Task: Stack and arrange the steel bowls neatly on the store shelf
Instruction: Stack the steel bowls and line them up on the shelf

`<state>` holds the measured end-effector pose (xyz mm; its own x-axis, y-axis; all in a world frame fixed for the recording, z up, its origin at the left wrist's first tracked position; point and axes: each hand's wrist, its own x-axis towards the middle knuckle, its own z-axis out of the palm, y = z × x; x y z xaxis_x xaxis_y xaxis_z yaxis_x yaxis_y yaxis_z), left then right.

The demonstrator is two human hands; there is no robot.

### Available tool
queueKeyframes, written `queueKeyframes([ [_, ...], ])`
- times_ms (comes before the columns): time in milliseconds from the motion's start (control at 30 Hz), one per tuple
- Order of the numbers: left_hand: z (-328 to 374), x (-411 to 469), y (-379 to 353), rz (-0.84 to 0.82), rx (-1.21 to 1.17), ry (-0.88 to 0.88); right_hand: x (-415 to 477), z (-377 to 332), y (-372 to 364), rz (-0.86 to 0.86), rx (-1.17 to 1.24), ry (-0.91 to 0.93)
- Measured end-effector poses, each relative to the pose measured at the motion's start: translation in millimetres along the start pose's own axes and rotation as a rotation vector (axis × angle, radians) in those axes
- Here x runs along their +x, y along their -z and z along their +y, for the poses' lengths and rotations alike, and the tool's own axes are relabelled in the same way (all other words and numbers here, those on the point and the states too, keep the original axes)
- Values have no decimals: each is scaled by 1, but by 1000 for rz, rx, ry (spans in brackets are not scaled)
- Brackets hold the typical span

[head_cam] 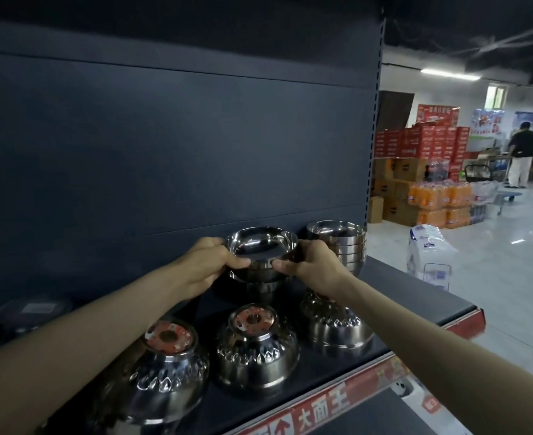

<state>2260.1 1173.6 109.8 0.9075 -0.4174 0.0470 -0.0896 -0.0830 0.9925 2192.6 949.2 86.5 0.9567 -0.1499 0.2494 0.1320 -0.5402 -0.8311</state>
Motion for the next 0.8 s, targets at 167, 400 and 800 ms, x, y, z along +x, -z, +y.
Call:
queueKeyframes([
  [167,-5,9,2,2,60,62,6,1,-4,0,-118,-5],
  [400,-11,26,7,-7,206,174,17,13,-9,-33,-255,-95],
  [800,-7,10,11,-51,304,233,11,11,-11,-40,-478,-167],
])
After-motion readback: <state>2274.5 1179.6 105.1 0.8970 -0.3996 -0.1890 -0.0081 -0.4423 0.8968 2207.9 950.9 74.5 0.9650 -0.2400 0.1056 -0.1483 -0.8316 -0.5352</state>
